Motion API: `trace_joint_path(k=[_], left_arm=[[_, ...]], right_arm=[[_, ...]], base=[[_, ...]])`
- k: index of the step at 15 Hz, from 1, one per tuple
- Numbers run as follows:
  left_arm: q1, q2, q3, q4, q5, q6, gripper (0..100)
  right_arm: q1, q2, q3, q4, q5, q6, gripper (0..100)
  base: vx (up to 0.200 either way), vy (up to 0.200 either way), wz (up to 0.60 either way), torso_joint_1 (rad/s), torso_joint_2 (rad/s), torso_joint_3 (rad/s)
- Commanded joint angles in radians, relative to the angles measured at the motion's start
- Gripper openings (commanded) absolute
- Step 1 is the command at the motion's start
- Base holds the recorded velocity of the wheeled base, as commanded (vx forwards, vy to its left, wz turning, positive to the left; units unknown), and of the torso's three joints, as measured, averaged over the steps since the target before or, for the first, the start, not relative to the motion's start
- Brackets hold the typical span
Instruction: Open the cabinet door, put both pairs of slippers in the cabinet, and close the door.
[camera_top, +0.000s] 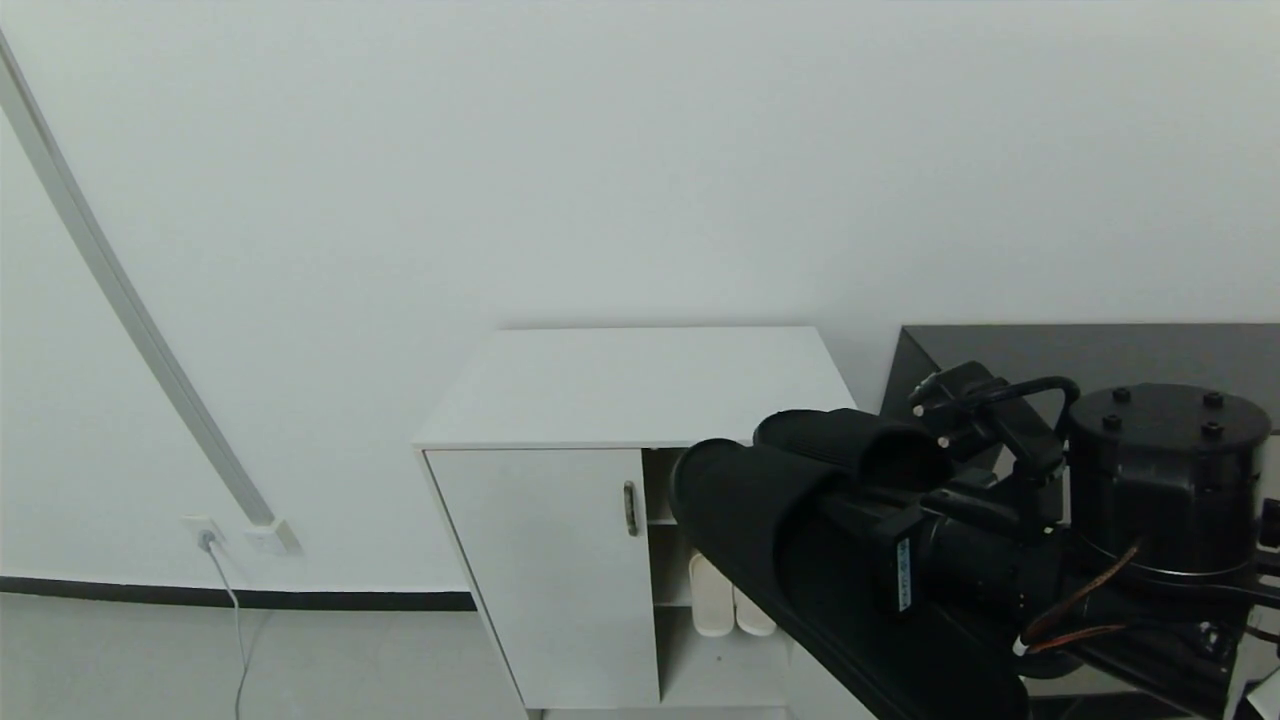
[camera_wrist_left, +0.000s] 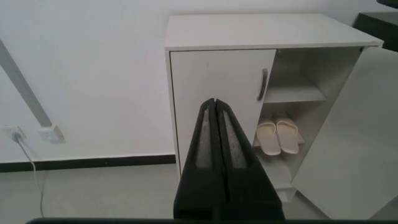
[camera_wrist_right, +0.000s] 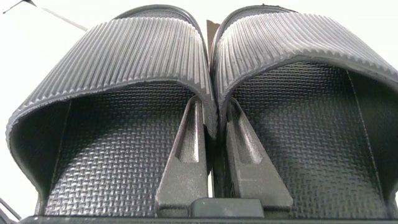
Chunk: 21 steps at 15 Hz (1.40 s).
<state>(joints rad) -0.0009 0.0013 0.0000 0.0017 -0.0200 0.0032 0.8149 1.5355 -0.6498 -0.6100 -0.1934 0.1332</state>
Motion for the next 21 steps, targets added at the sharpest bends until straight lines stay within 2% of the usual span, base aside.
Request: trace_joint_path(k=[1,8,21], left_arm=[[0.001,0.0,0.0,0.0,0.0,0.0,0],[-0.001,0.0,0.0,0.0,0.0,-0.002,0],[0.001,0.0,0.0,0.0,0.0,-0.003,0]], right_arm=[[0.001,0.002,0.001,-0.001,0.0,0.0,0],[0.01,0.002,0.018,-0.001,0.002,0.003,0],[0.02,0.015,0.024,-0.001,0.003,0.002,0]], base=[[0.0,0.0,0.0,-0.149,0.35,0.198],[0.0,0.0,0.0,-0.171,0.4,0.225],[0.0,0.0,0.0,-0.208,0.53,0.32]])
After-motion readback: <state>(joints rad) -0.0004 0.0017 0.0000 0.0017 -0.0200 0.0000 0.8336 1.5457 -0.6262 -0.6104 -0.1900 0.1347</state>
